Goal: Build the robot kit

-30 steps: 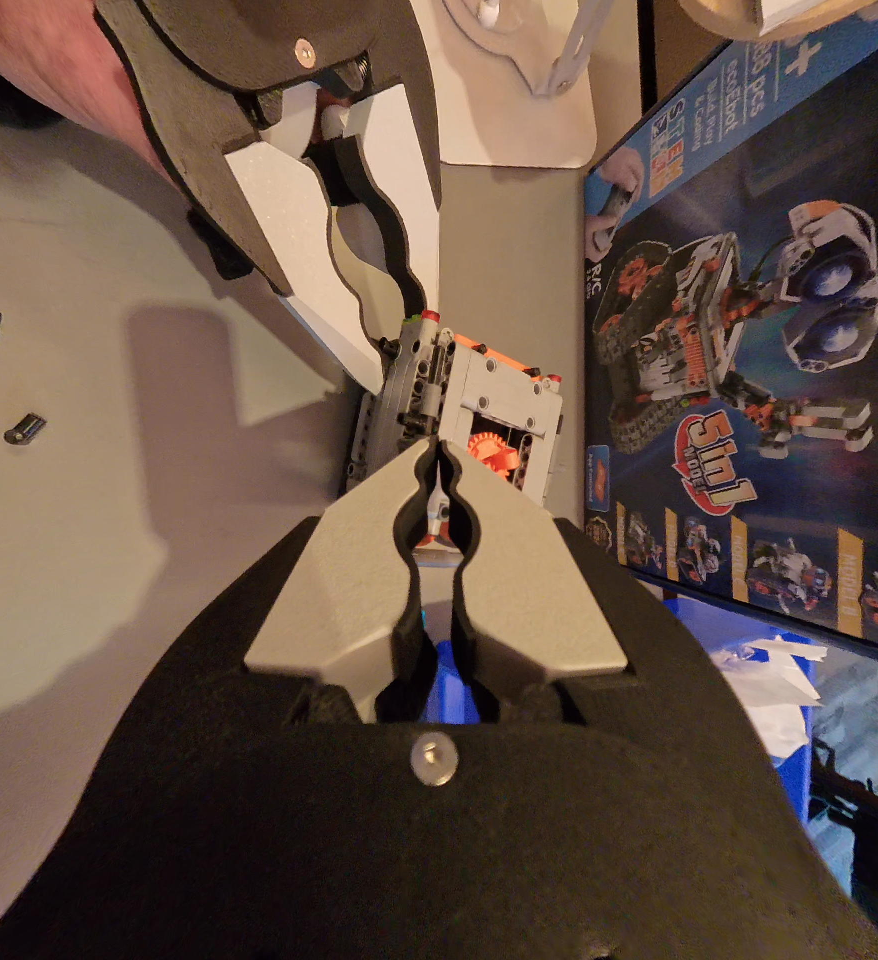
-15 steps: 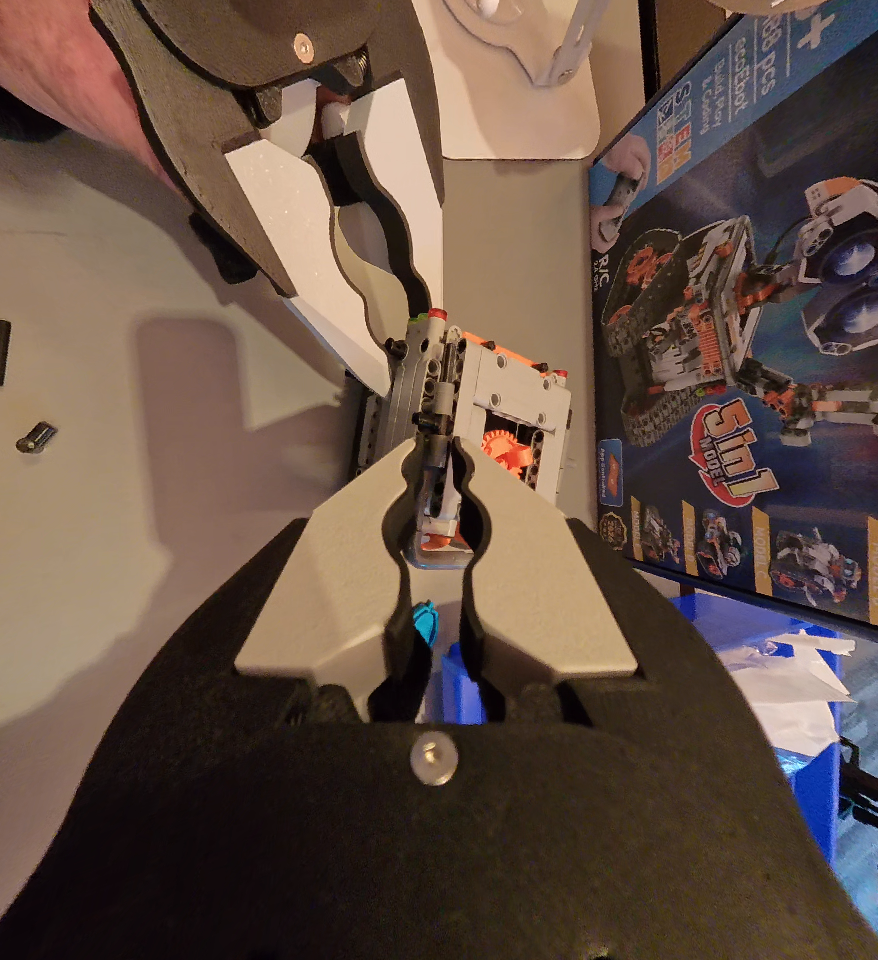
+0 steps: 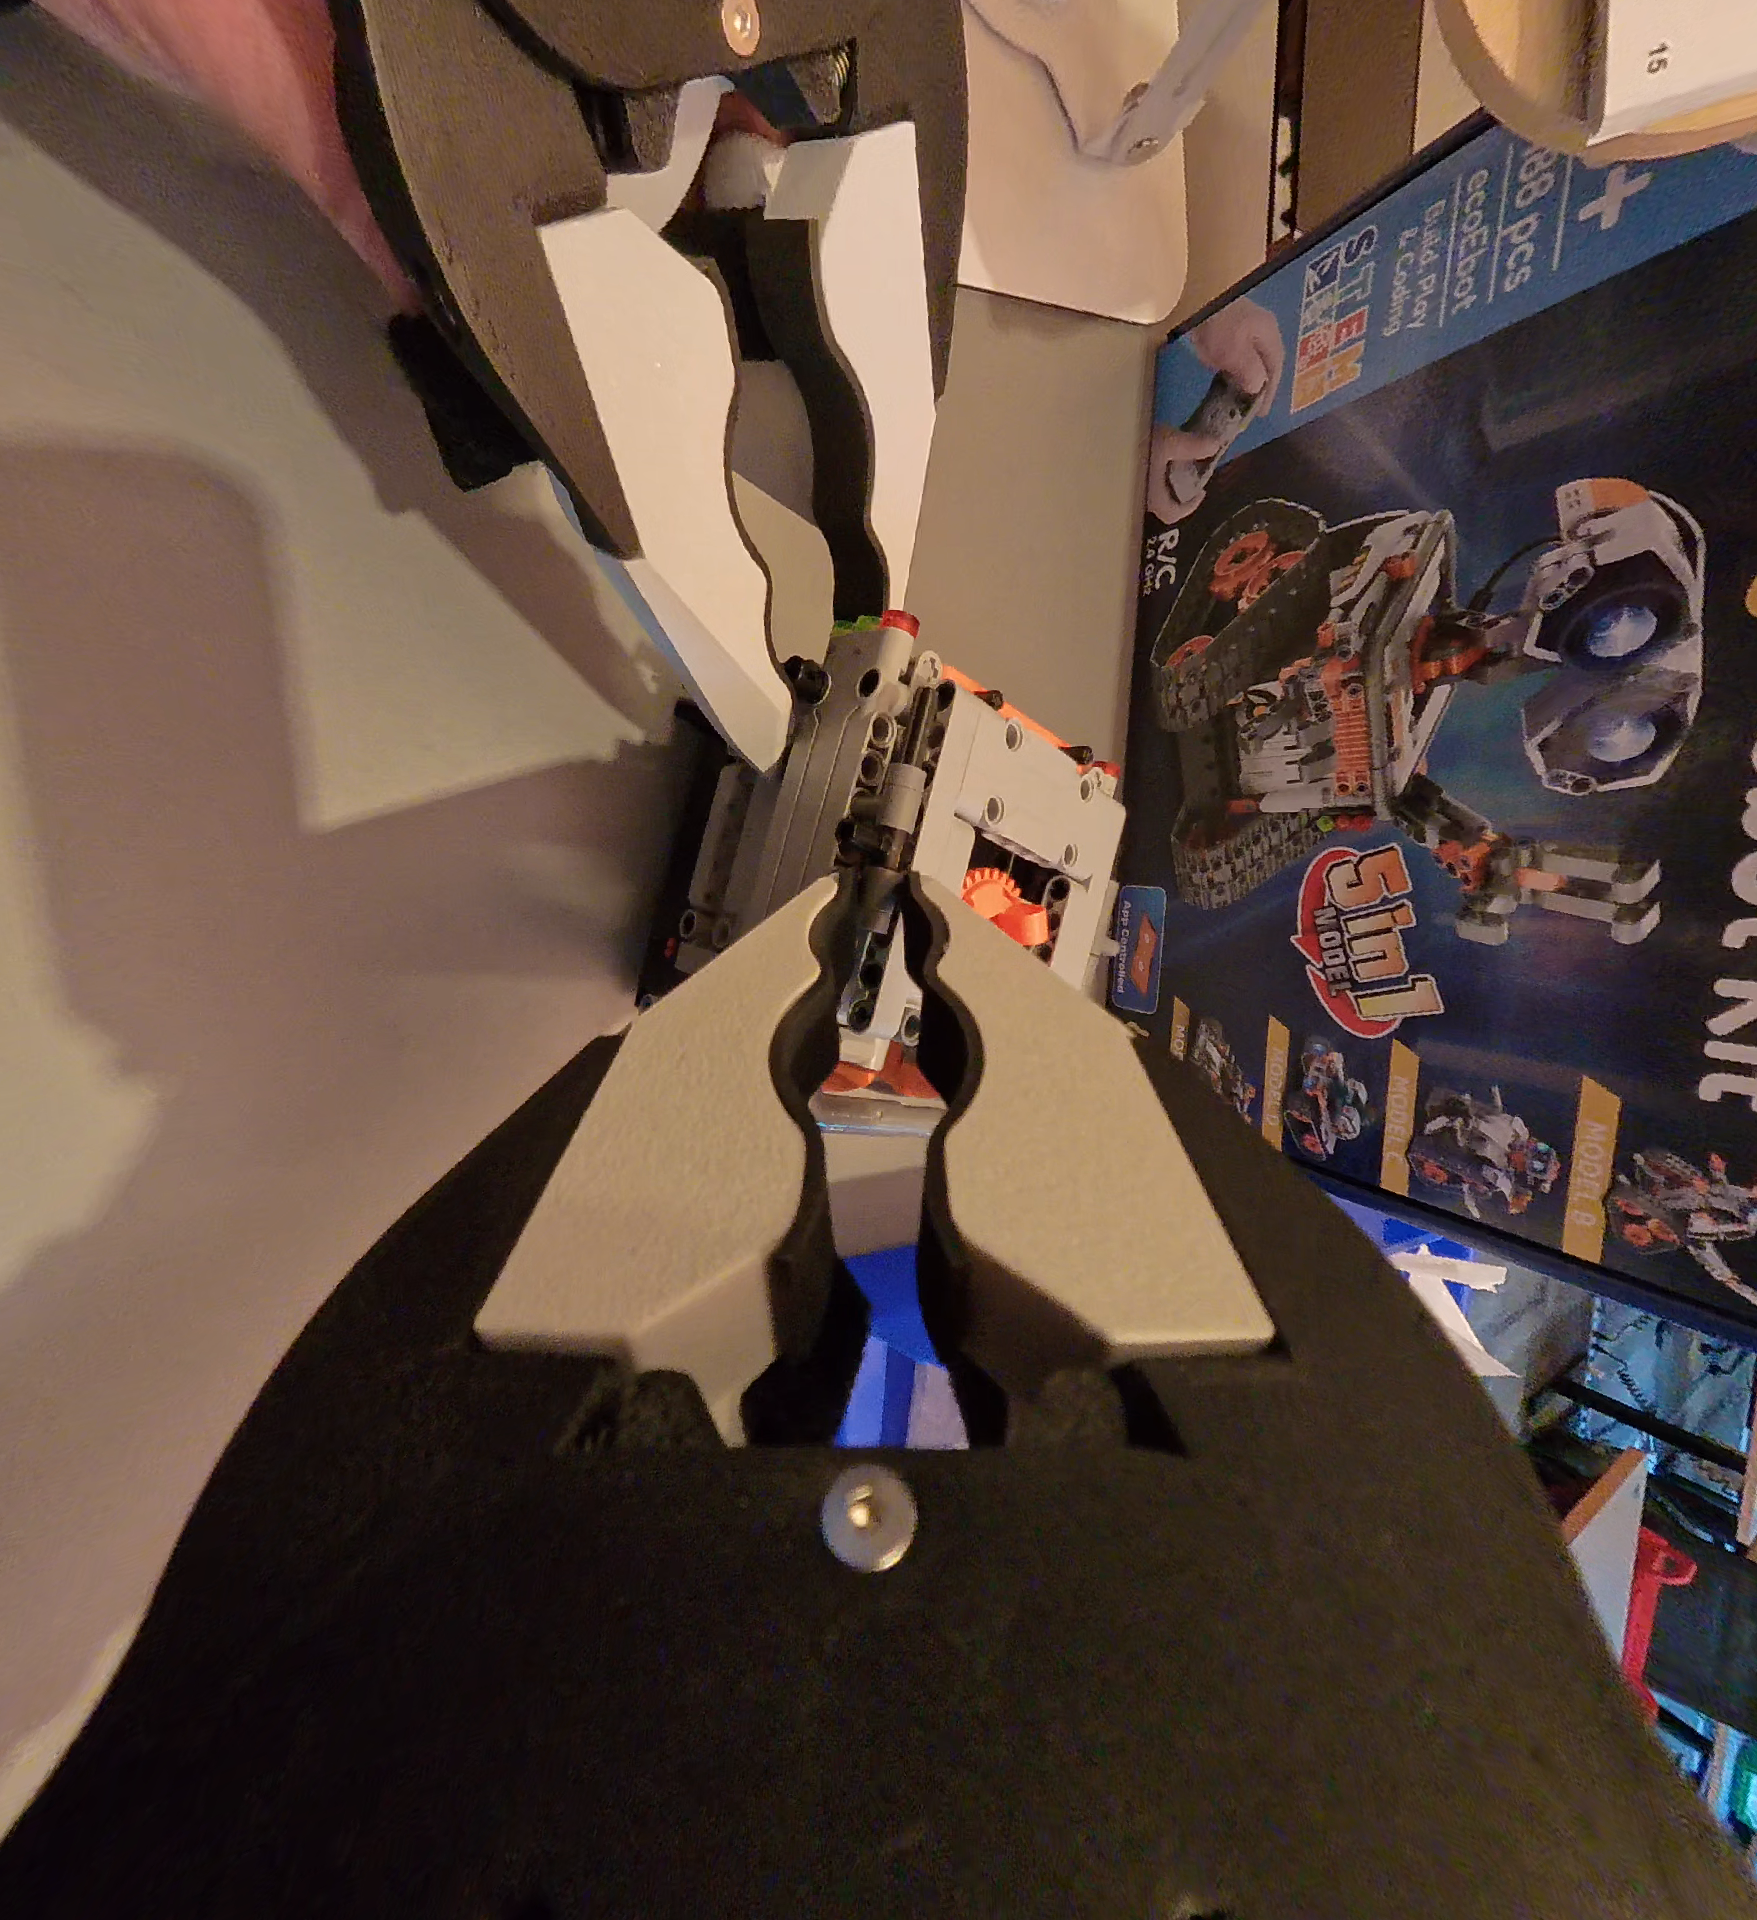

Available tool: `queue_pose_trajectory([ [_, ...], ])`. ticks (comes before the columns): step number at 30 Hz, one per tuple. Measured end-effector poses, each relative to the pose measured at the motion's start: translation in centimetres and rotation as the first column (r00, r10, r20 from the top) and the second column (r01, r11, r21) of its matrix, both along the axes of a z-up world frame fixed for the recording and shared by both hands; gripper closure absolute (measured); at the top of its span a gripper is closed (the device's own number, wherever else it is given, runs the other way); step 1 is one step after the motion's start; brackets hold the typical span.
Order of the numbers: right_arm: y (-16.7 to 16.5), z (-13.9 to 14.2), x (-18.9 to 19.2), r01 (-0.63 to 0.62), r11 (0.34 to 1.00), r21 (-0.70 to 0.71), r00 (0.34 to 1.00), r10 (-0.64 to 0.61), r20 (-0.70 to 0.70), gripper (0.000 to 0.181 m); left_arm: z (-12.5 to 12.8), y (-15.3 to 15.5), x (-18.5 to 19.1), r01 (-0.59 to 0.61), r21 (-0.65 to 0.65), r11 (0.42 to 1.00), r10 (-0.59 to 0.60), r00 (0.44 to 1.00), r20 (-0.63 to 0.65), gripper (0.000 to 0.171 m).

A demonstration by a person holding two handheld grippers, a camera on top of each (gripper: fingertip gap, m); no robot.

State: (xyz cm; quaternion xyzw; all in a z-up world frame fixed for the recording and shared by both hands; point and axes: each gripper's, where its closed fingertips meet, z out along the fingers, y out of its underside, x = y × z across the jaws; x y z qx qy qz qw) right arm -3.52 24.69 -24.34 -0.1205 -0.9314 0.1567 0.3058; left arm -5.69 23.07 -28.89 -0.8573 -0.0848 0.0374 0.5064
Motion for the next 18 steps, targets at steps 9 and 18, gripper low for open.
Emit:
queue_pose_trajectory([
  [9,-0.3,-0.6,0.5,0.021,0.999,-0.033,0.999,-0.02,0.034,0.173,-0.9,0.1,0.0,0.003,-0.035,0.999,-0.004,1.0,-0.03,0.148],
  [18,-1.2,0.7,0.1,0.084,0.973,-0.215,0.991,-0.059,0.119,0.175,-0.3,0.2,0.2,0.013,-0.005,1.0,-0.013,1.0,-0.028,0.148],
])
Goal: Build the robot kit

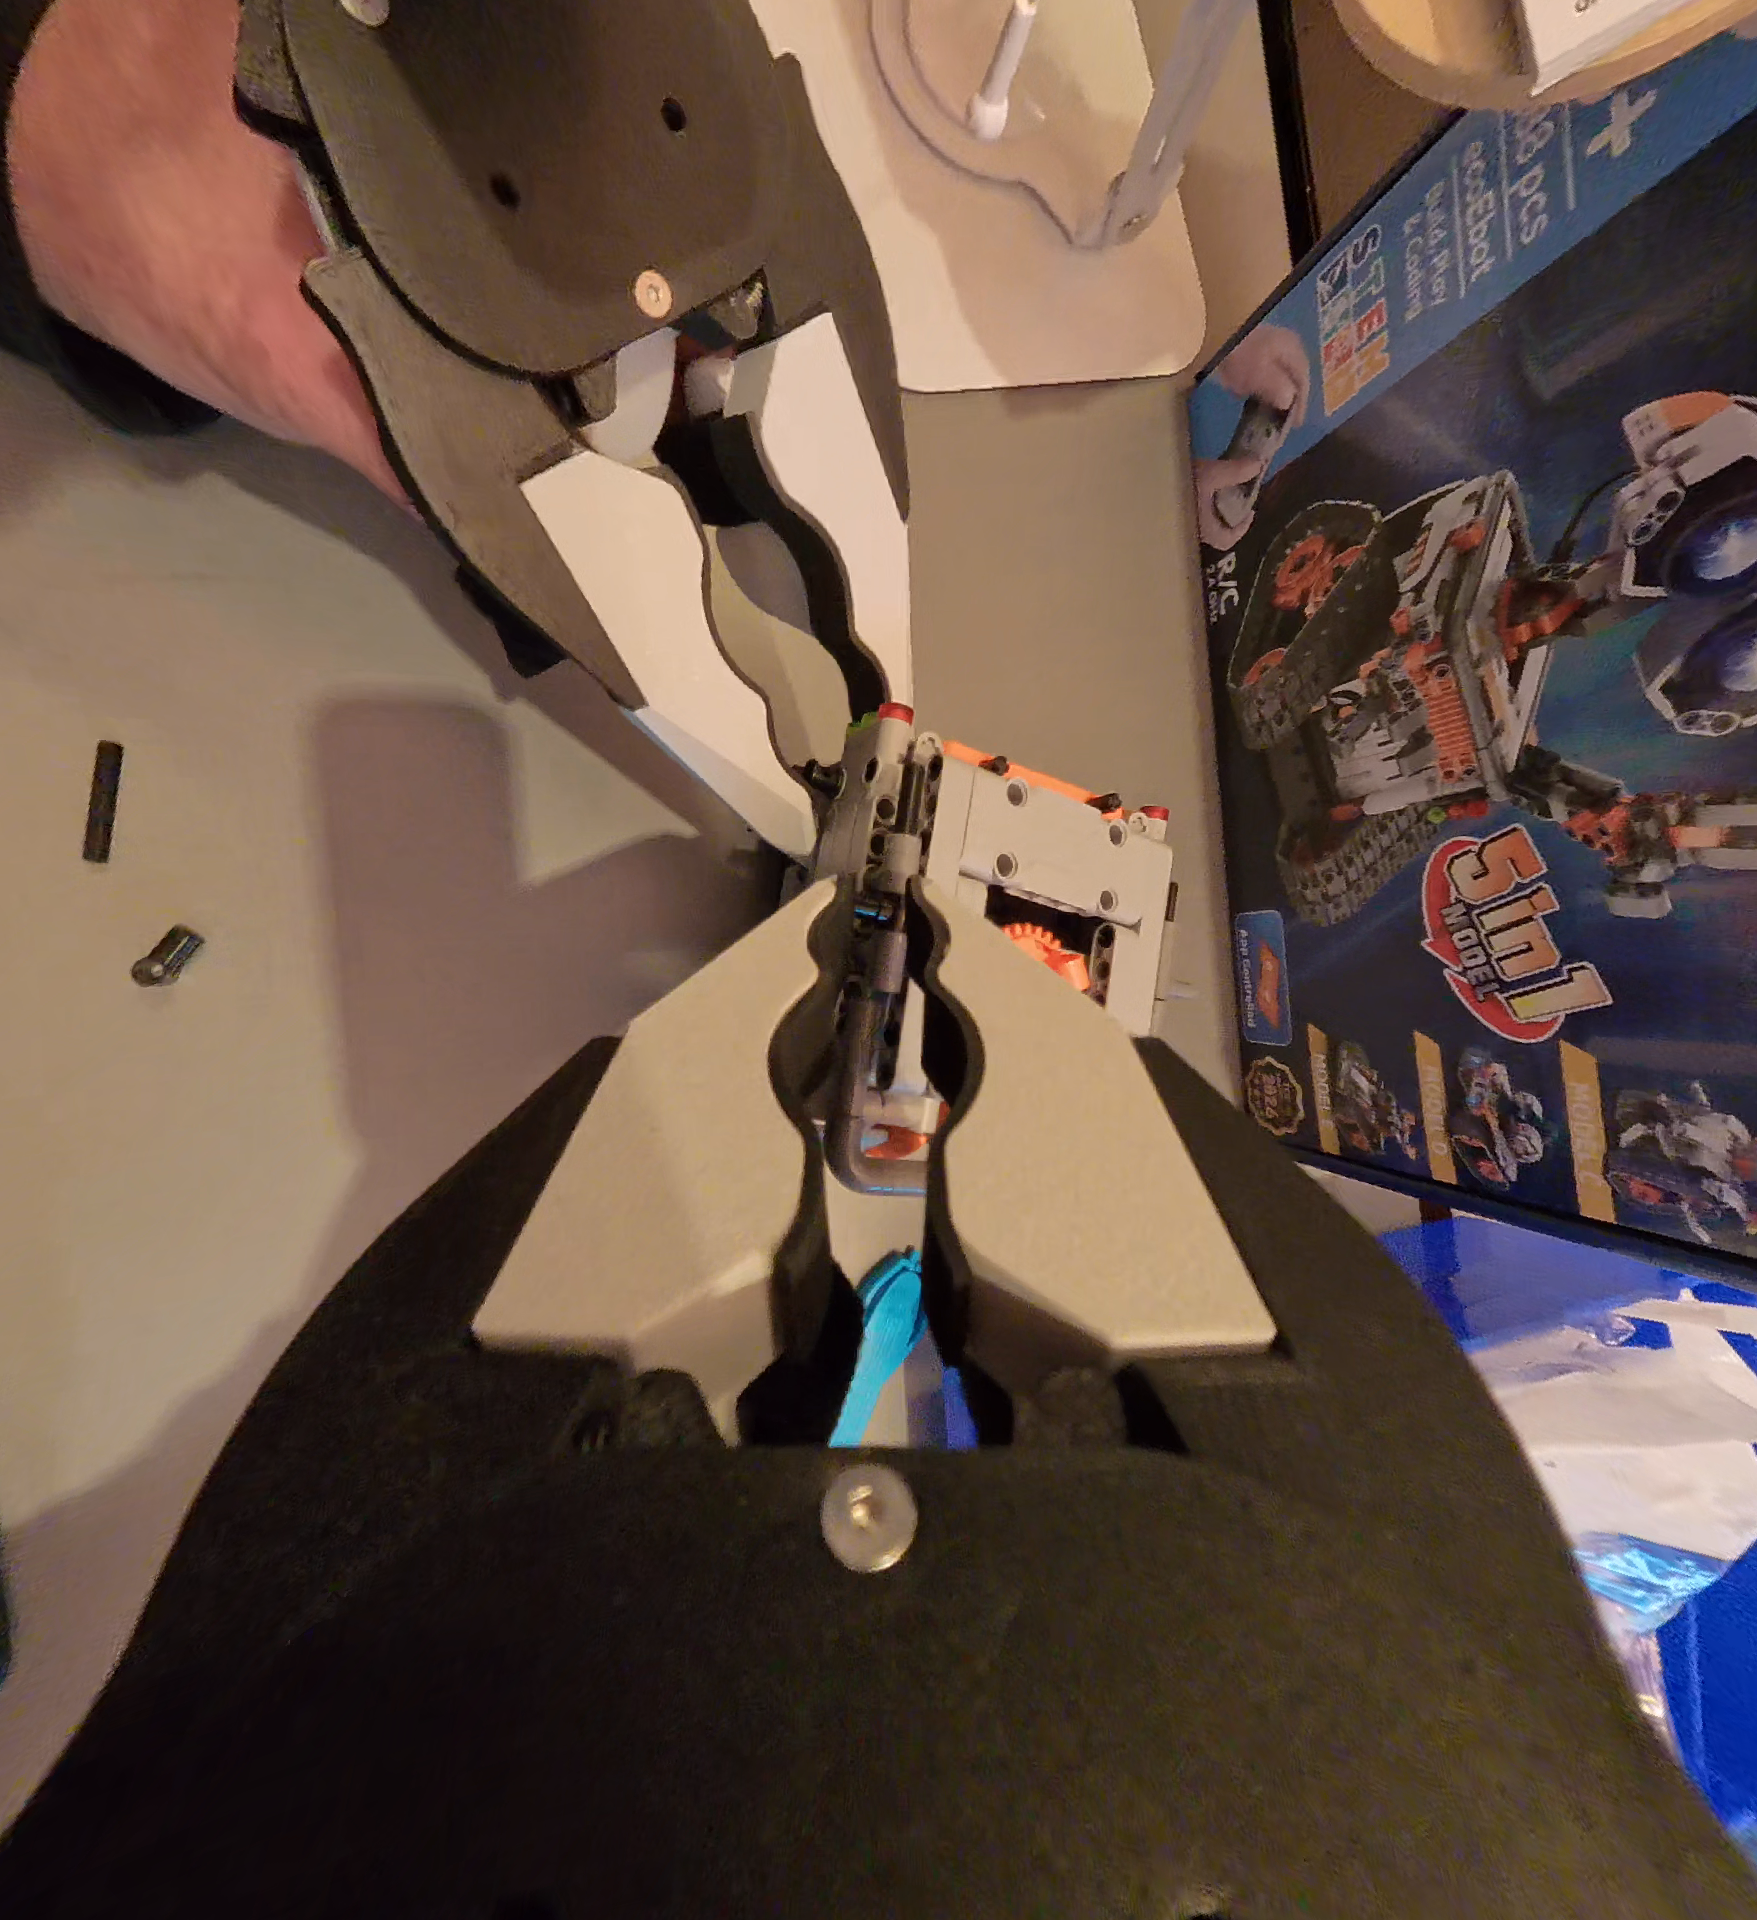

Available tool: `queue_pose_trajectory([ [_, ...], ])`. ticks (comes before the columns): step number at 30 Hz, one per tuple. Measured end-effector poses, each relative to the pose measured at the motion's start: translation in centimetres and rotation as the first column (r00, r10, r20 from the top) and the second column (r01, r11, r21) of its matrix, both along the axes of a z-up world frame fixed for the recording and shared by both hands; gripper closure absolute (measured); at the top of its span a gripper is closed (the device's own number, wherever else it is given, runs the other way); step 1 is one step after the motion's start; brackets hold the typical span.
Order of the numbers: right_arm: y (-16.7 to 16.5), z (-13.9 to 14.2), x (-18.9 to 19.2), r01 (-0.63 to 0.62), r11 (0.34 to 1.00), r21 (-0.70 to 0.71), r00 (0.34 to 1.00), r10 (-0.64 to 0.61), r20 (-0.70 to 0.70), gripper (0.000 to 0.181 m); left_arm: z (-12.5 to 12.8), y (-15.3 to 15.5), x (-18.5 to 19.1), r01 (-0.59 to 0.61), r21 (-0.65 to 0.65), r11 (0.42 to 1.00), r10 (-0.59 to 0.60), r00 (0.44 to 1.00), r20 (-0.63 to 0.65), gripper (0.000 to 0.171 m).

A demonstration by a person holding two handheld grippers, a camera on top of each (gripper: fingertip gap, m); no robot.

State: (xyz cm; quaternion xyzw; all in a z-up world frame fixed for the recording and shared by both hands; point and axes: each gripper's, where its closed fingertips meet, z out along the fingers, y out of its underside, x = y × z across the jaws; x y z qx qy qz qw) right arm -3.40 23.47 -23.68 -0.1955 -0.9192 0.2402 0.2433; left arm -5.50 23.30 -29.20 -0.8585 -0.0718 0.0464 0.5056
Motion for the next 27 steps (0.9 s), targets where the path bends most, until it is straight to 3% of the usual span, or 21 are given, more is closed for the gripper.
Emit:
queue_pose_trajectory([
  [10,-0.2,1.3,-0.5,0.008,0.999,-0.034,1.0,-0.008,0.001,0.181,0.1,-0.1,-0.1,-0.005,0.005,1.0,0.005,1.0,0.003,0.148],
  [18,-0.1,-0.4,-0.8,0.01,1.0,0.025,0.999,-0.011,0.038,0.181,0.0,-0.1,-0.1,-0.008,0.003,1.0,0.008,1.0,0.001,0.148],
  [27,-0.2,-1.0,-0.5,0.036,0.999,-0.027,0.982,-0.03,0.188,0.181,-0.6,-0.1,-0.2,-0.013,-0.025,1.0,0.012,0.999,-0.032,0.149],
])
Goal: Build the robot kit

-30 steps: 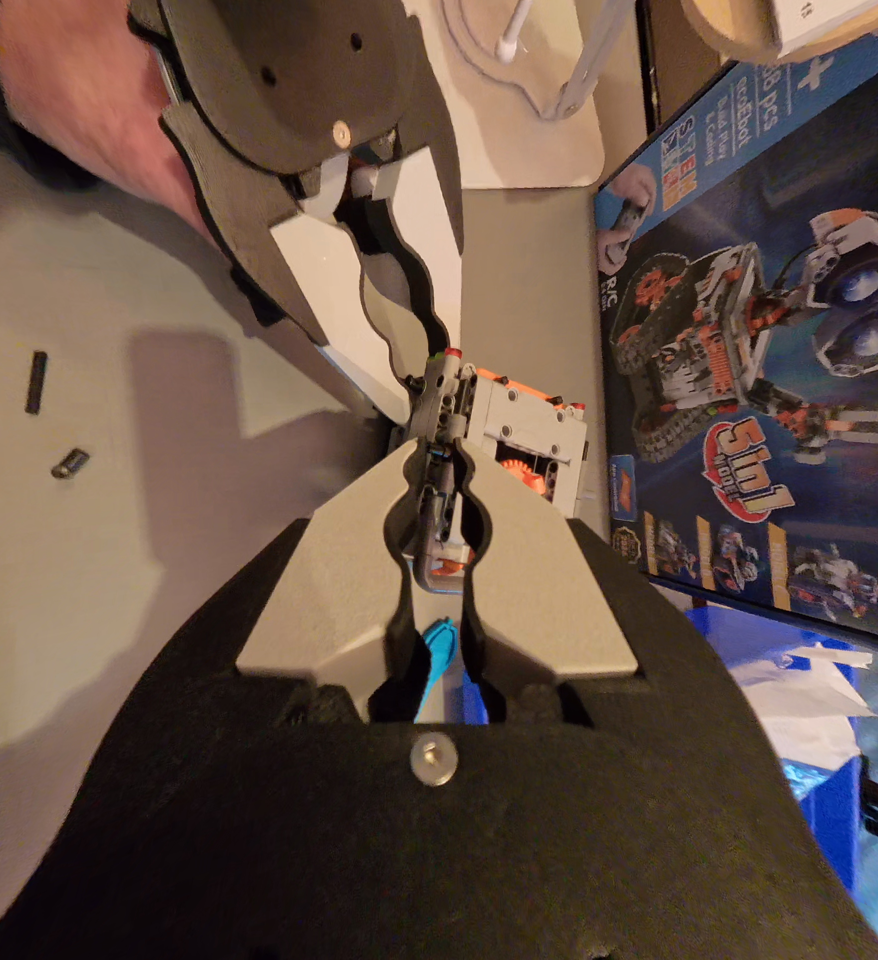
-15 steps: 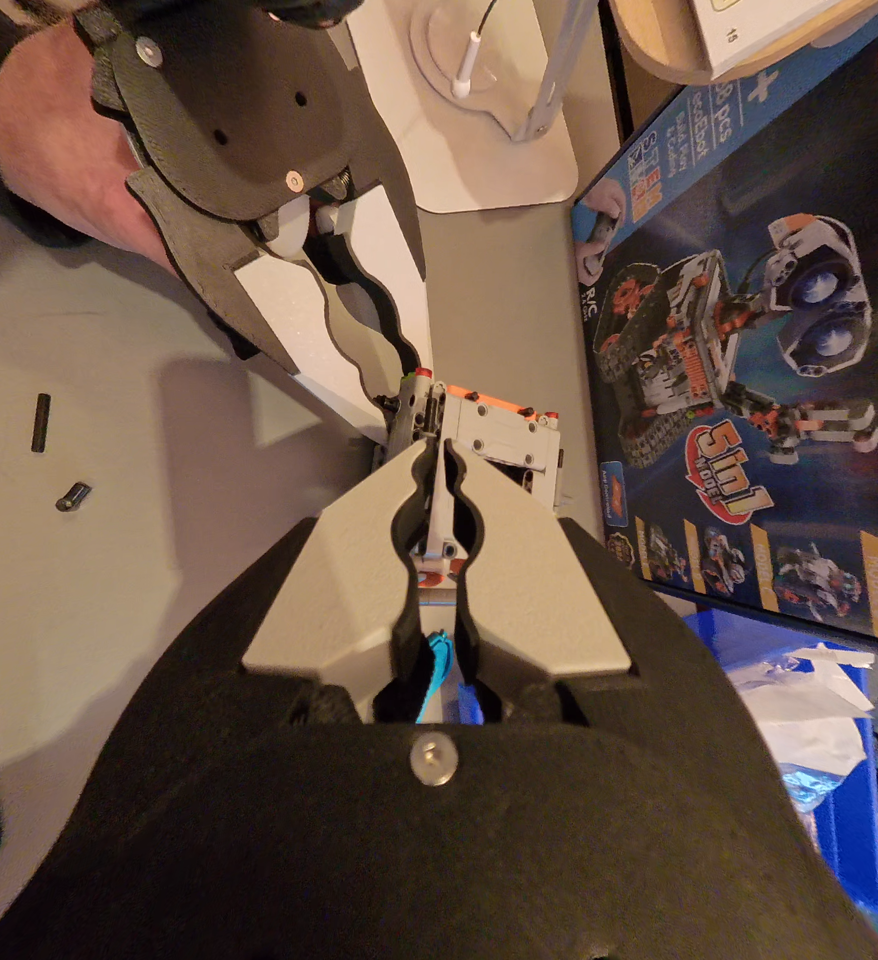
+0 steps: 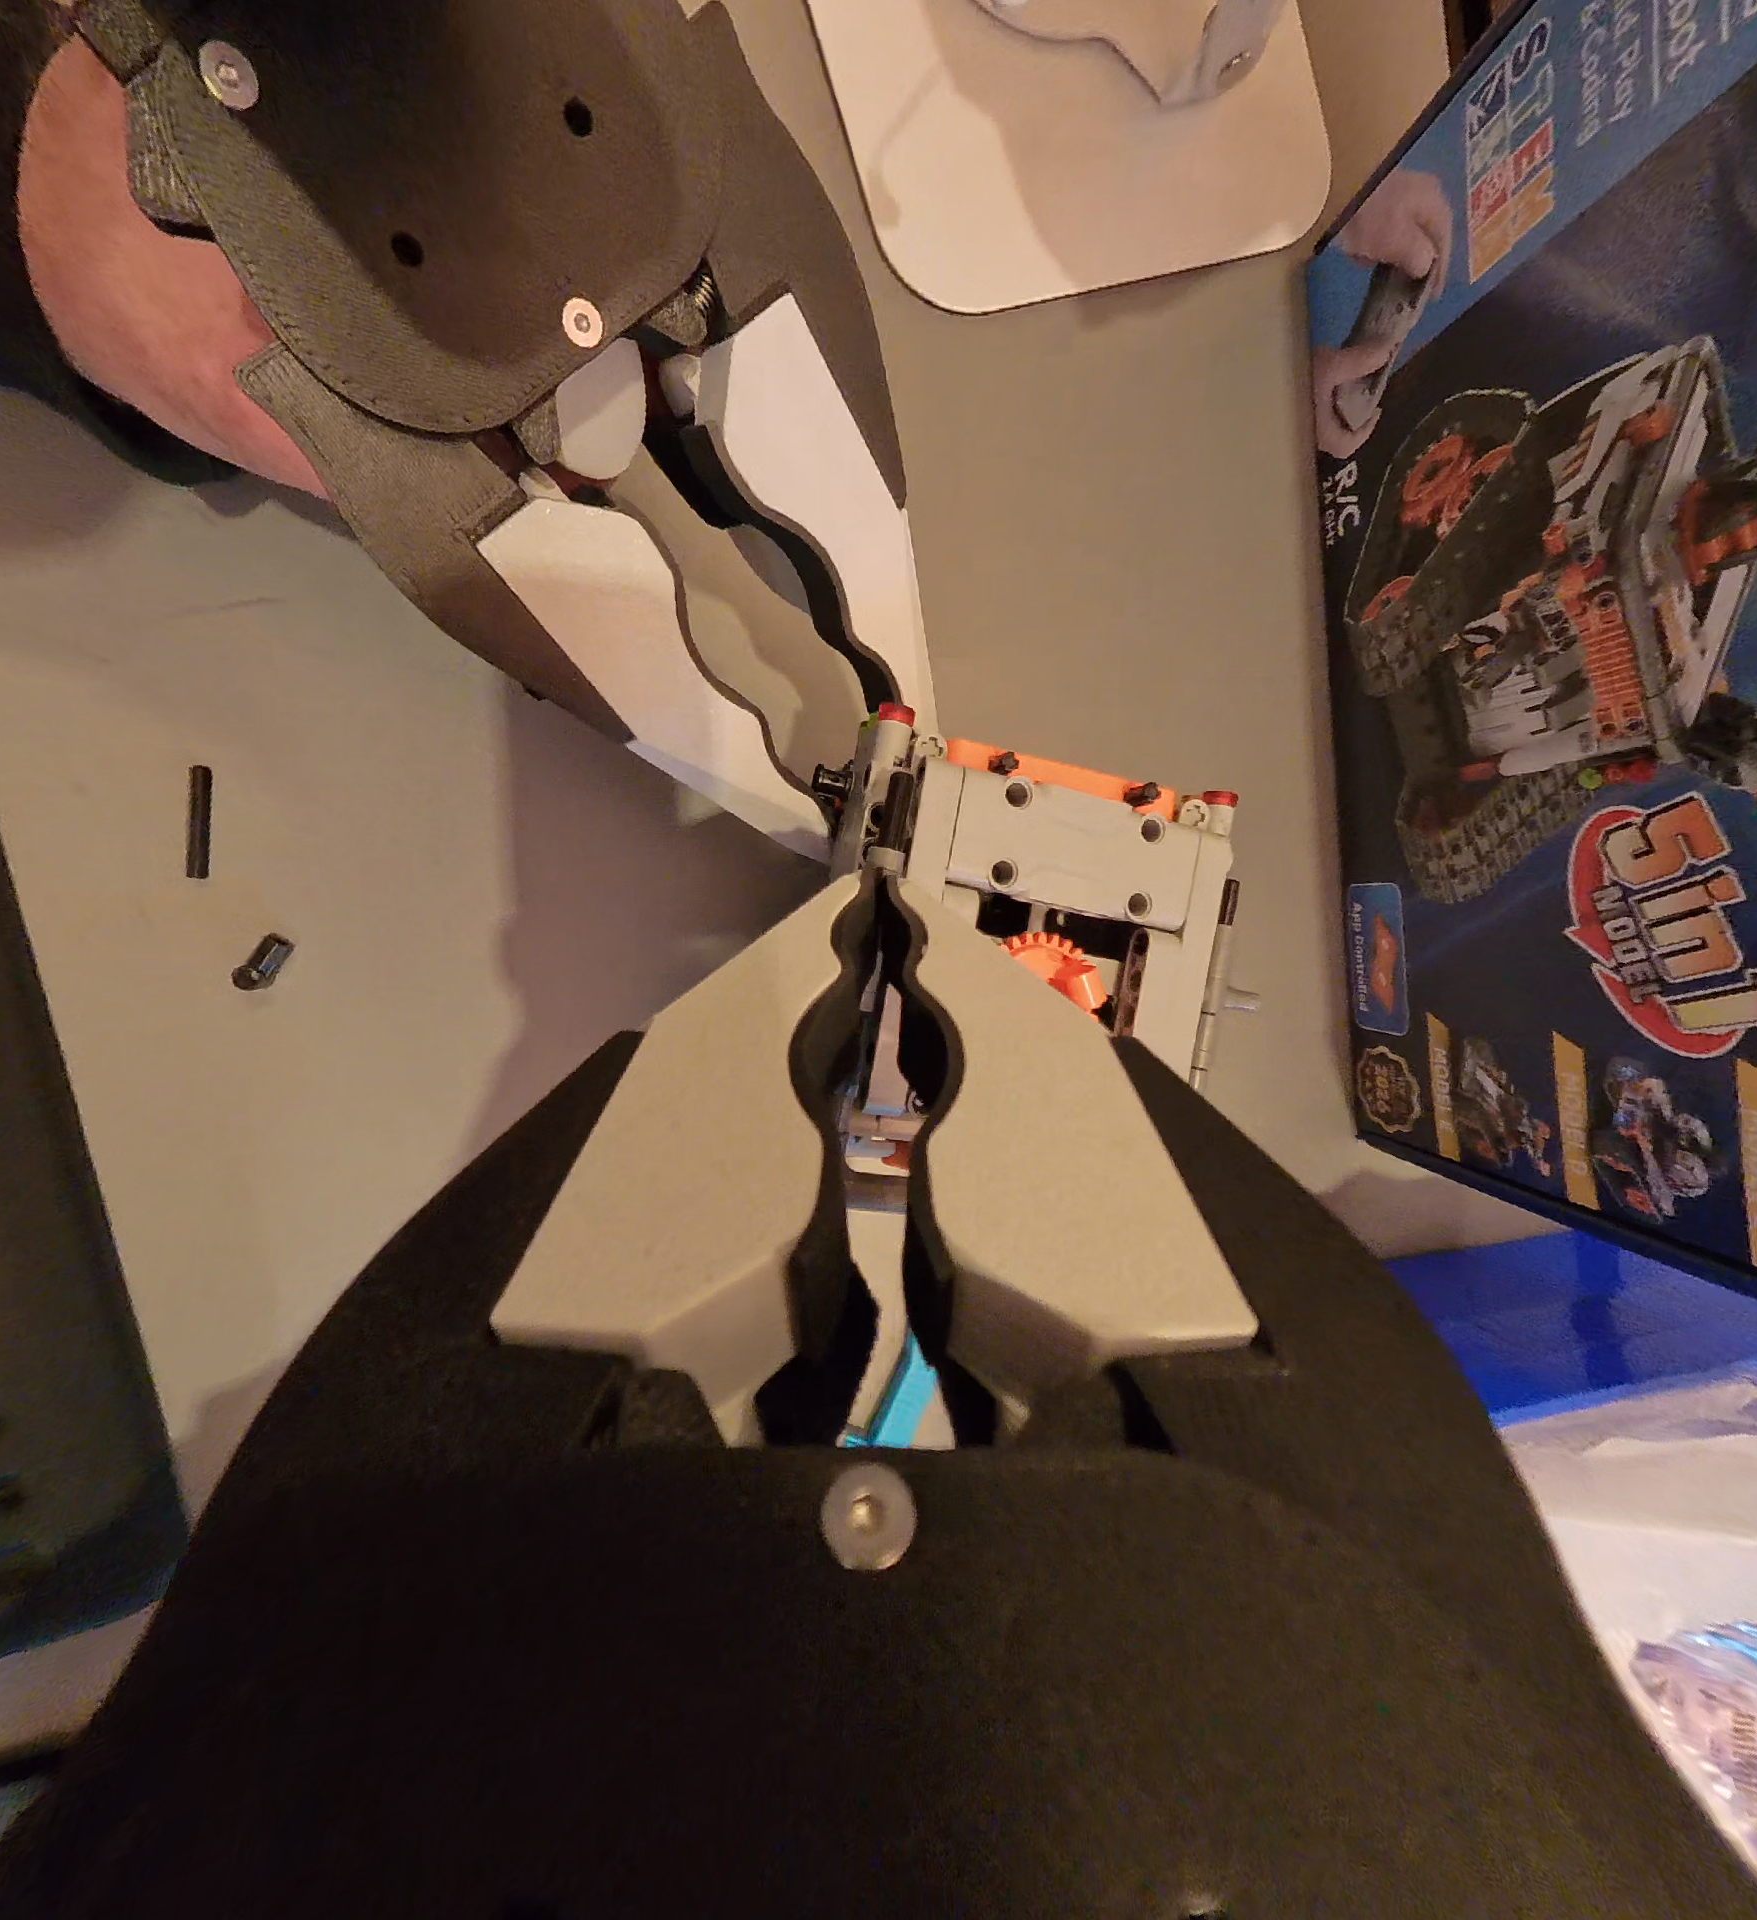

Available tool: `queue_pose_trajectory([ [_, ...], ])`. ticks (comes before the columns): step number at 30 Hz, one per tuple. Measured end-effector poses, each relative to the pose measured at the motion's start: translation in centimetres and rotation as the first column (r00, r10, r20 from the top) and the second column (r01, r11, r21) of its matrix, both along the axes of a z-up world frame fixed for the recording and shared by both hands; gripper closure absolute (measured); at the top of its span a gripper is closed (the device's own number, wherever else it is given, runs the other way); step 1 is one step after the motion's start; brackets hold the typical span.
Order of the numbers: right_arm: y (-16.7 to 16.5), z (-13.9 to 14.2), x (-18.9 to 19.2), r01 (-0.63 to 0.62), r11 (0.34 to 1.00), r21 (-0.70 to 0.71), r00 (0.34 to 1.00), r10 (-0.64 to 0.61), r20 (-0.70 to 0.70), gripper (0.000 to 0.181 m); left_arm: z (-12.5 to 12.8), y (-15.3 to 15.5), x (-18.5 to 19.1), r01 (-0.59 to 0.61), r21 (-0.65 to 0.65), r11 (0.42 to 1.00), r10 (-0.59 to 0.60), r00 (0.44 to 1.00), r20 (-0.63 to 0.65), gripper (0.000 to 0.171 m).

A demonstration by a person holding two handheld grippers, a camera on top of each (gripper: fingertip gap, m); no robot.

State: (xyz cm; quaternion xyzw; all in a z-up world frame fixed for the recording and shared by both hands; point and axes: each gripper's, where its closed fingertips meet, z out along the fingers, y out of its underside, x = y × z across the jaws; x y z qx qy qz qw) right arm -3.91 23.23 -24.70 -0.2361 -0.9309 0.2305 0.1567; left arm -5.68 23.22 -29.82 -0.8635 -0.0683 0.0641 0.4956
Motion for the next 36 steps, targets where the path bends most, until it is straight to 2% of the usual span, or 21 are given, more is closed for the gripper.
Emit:
queue_pose_trajectory([
  [2,0.06,-0.03,0.01,0.004,1.0,0.001,1.0,-0.004,0.015,0.181,-0.02,0.05,0.03,0.0,0.001,1.0,0.0,1.0,0.002,0.149],
  [6,-0.1,-0.16,0.0,-0.033,0.996,0.077,0.998,0.037,-0.044,0.181,-0.13,0.02,-0.08,-0.005,0.002,1.0,0.005,1.0,0.008,0.15],
  [12,-0.07,-0.23,0.04,-0.029,0.997,0.072,0.999,0.032,-0.03,0.181,-0.2,0.19,-0.08,-0.005,-0.003,1.0,0.005,1.0,0.008,0.15],
  [15,-0.23,0.28,0.19,-0.006,1.0,0.014,1.0,0.006,-0.02,0.181,0.06,0.34,0.04,0.005,0.007,1.0,-0.005,1.0,-0.016,0.149],
  [20,0.6,0.22,-0.32,0.017,0.998,0.063,0.997,-0.012,-0.072,0.169,0.18,0.39,0.12,0.01,0.013,1.0,-0.01,1.0,0.001,0.149],
  [25,0.29,-0.06,-0.11,-0.014,0.997,0.075,0.997,0.02,-0.078,0.18,0.13,0.38,0.06,0.005,0.013,1.0,-0.005,1.0,0.01,0.149],
  [32,0.27,-0.07,-0.12,-0.014,0.997,0.076,0.995,0.022,-0.098,0.181,0.0,0.39,0.06,0.002,0.004,1.0,-0.002,1.0,0.01,0.151],
  [36,0.16,-0.24,-0.02,-0.048,0.989,0.139,0.99,0.066,-0.128,0.181,-0.12,0.45,-0.01,0.001,0.003,1.0,-0.001,1.0,0.021,0.151],
])
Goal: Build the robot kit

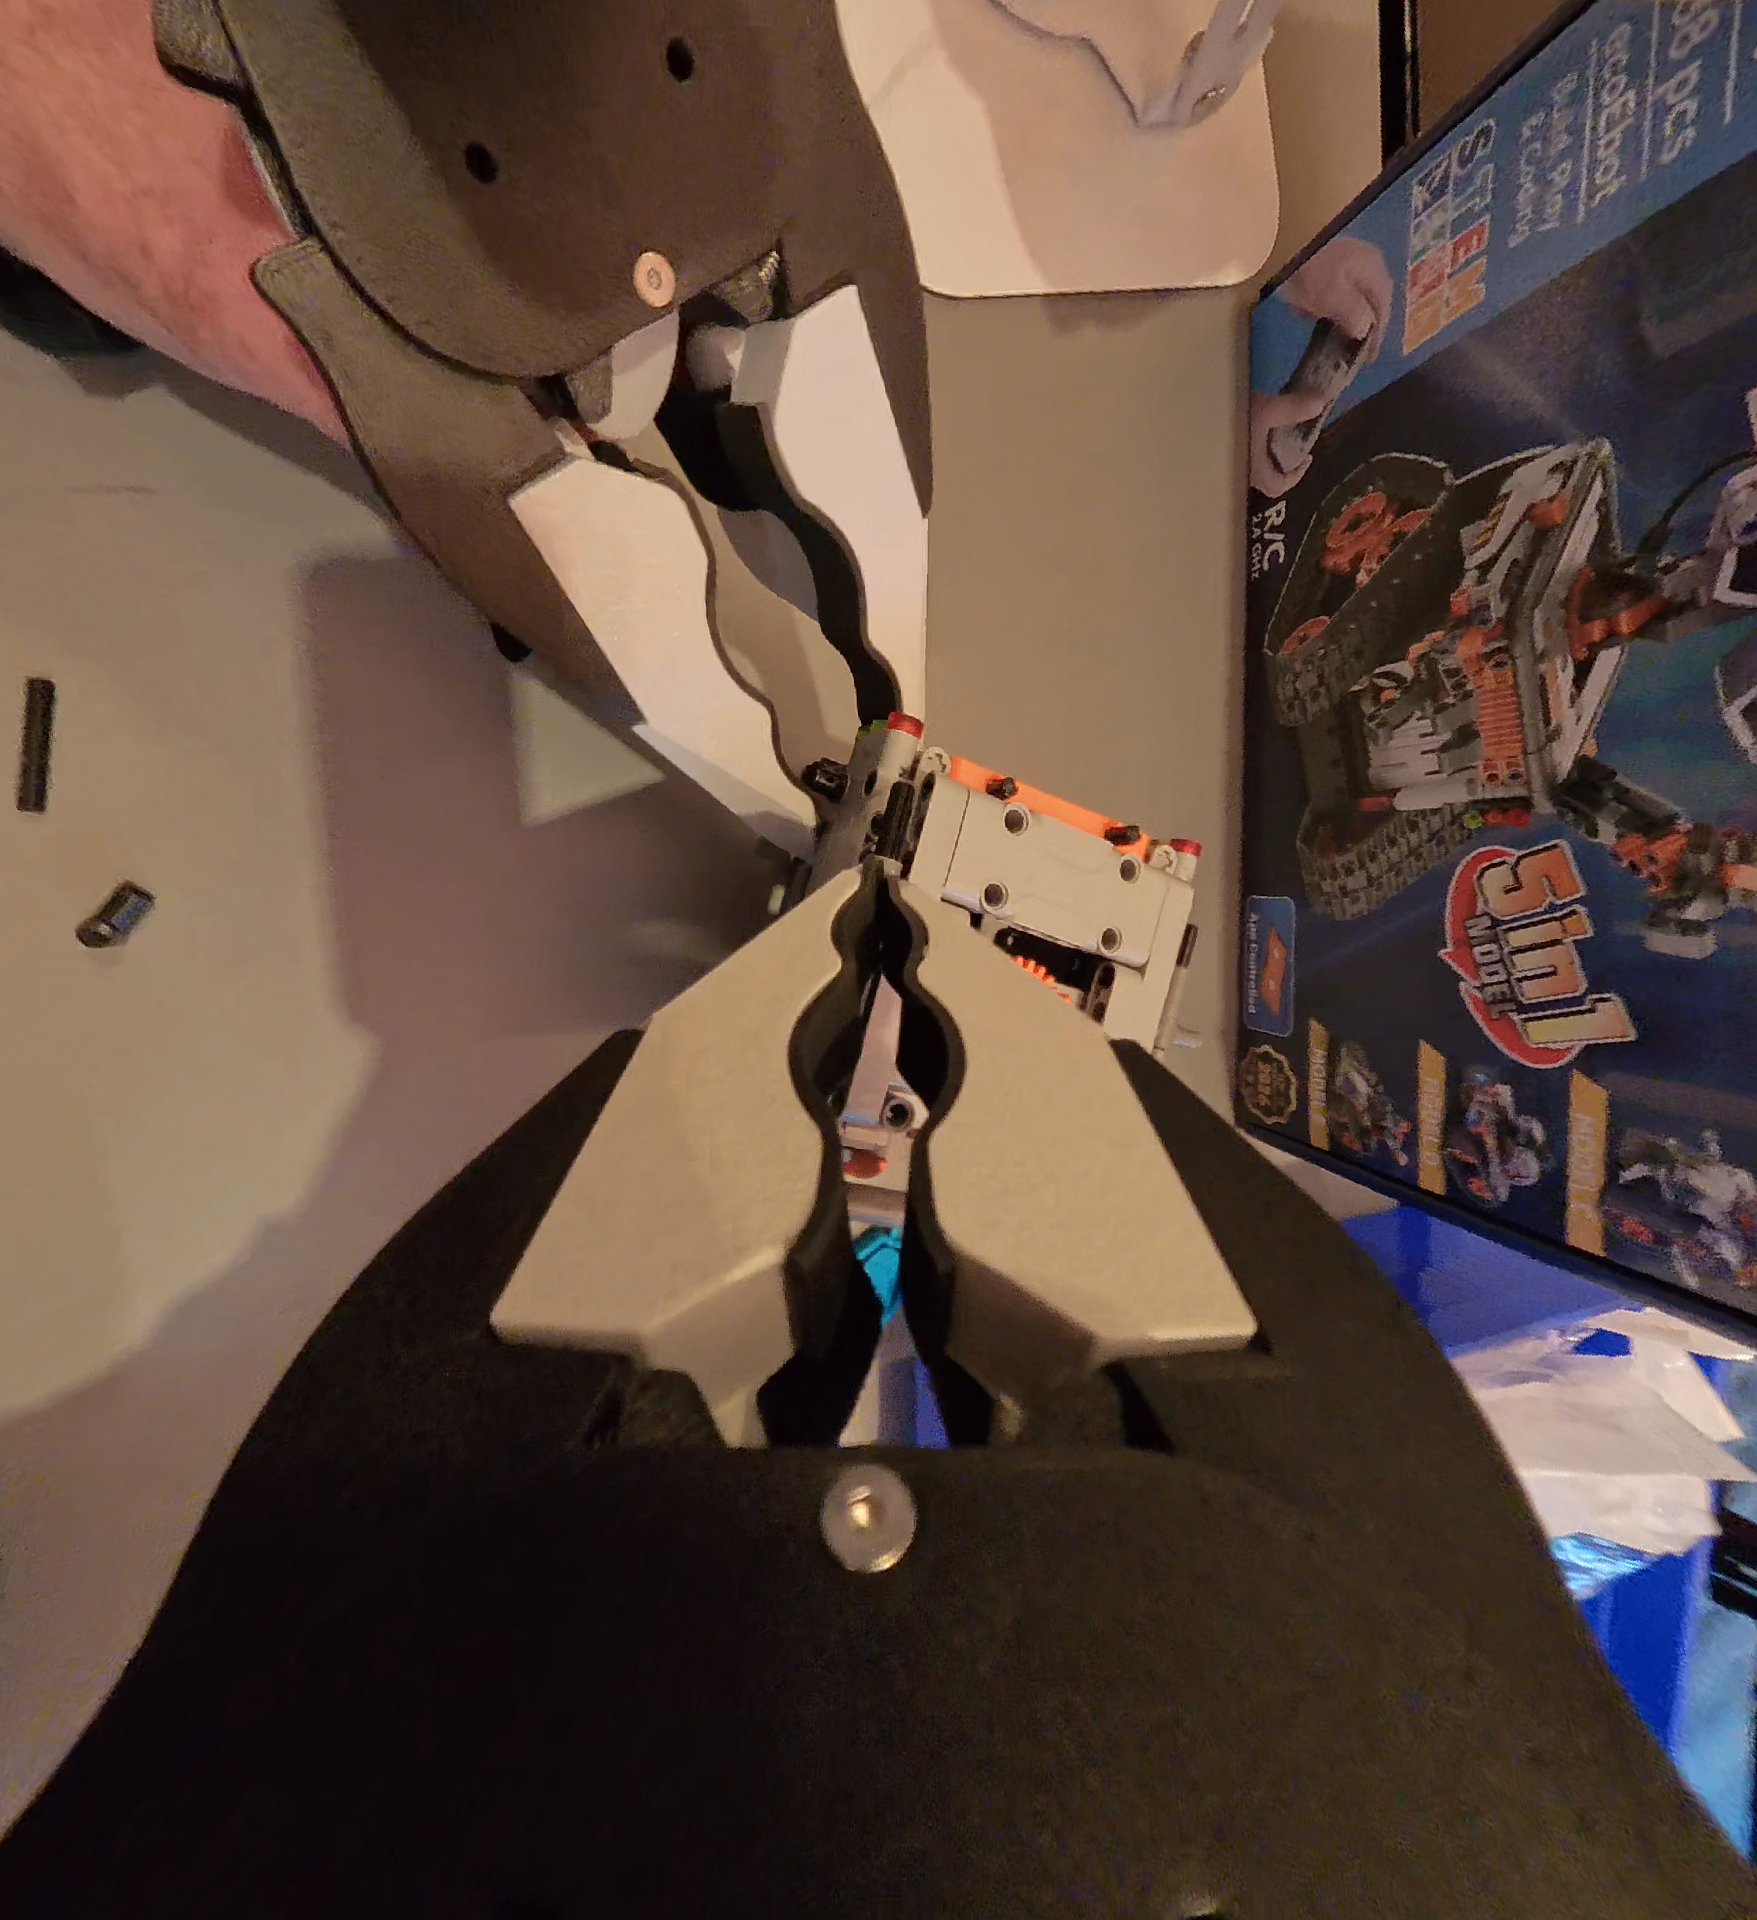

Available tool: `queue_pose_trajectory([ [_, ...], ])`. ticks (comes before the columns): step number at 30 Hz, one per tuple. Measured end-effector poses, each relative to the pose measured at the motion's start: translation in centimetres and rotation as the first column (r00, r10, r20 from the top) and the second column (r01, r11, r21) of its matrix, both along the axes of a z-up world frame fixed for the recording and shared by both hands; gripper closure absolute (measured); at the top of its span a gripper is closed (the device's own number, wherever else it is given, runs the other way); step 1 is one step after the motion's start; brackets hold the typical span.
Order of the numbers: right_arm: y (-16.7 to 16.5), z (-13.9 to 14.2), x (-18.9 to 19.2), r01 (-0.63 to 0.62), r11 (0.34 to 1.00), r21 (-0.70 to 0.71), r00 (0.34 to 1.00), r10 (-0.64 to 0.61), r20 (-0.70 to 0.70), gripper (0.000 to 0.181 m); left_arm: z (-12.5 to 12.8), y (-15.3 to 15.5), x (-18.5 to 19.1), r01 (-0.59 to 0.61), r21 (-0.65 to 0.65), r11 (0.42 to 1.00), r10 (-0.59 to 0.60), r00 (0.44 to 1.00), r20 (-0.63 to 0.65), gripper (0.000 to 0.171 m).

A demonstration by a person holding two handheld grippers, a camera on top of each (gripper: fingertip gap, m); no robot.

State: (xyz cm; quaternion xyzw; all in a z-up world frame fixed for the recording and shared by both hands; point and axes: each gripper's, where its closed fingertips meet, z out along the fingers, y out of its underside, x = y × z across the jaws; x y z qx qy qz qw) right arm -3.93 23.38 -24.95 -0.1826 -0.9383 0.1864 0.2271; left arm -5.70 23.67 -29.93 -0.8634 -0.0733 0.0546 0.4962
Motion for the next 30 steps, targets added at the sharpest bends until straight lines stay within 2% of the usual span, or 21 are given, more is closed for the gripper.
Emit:
queue_pose_trajectory([
  [13,0.3,-0.3,-0.3,-0.012,0.997,0.079,1.0,0.01,0.024,0.181,-0.1,0.7,-0.3,-0.001,-0.019,1.0,0.001,1.0,-0.008,0.152],
  [16,-0.1,-0.7,-0.4,-0.014,0.998,0.059,1.0,0.012,0.026,0.181,-0.1,1.0,0.2,0.013,-0.036,0.999,-0.014,0.999,-0.03,0.151],
  [18,-0.1,-0.5,-0.2,0.007,1.0,-0.002,0.999,-0.007,0.04,0.181,-0.1,0.9,0.2,0.023,-0.027,0.999,-0.023,1.0,-0.011,0.151],
  [21,-0.6,1.5,0.0,0.024,0.992,-0.12,1.0,-0.023,0.012,0.181,0.2,1.1,0.5,0.033,-0.021,0.999,-0.034,0.999,-0.022,0.15],
  [25,0.9,1.2,0.5,0.099,0.98,-0.174,0.994,-0.089,0.059,0.181,0.1,0.9,0.1,0.025,-0.004,1.0,-0.025,1.0,0.006,0.15],
  [28,1.8,1.5,0.7,0.121,0.977,-0.174,0.992,-0.113,0.055,0.174,0.2,0.9,0.1,0.025,-0.004,1.0,-0.025,1.0,0.006,0.15],
  [30,2.3,1.1,1.0,0.122,0.981,-0.152,0.991,-0.113,0.066,0.175,0.2,0.9,0.1,0.026,0.0,1.0,-0.026,1.0,0.017,0.15],
])
